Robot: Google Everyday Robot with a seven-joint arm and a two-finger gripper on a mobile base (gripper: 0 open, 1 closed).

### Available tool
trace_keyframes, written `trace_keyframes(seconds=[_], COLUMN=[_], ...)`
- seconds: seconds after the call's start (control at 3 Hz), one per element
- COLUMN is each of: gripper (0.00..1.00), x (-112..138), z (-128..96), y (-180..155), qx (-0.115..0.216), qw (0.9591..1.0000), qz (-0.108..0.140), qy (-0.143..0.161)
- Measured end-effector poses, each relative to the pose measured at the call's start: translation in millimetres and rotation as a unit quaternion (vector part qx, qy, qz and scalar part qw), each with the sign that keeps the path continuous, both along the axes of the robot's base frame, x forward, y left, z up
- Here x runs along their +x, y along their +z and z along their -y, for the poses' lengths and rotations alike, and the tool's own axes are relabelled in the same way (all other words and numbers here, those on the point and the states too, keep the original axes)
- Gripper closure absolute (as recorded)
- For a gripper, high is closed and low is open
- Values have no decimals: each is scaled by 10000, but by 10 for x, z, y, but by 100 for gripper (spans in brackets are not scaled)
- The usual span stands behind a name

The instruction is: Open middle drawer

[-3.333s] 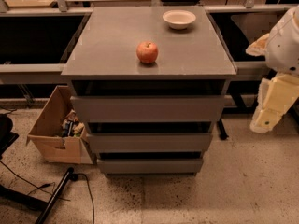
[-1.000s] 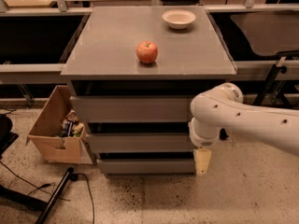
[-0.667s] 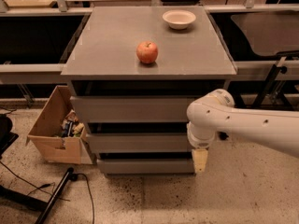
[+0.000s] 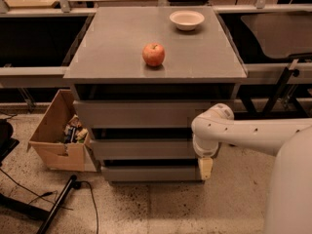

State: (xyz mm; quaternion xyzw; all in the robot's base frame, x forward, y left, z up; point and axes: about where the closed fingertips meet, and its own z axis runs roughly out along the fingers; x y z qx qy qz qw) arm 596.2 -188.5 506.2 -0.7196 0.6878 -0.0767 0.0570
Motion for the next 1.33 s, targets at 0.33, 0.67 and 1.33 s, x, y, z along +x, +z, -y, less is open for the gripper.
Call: trace_keyframes(seconds=[0.33,0.67,1.33], gripper=[0,0,0], x=[151,347,504], z=[38,58,-8], y=[-221,-401,-671], qx=[126,329,656], qw=[9998,9988,9962], qz=[72,151,90], qy=[-115,-329,-567])
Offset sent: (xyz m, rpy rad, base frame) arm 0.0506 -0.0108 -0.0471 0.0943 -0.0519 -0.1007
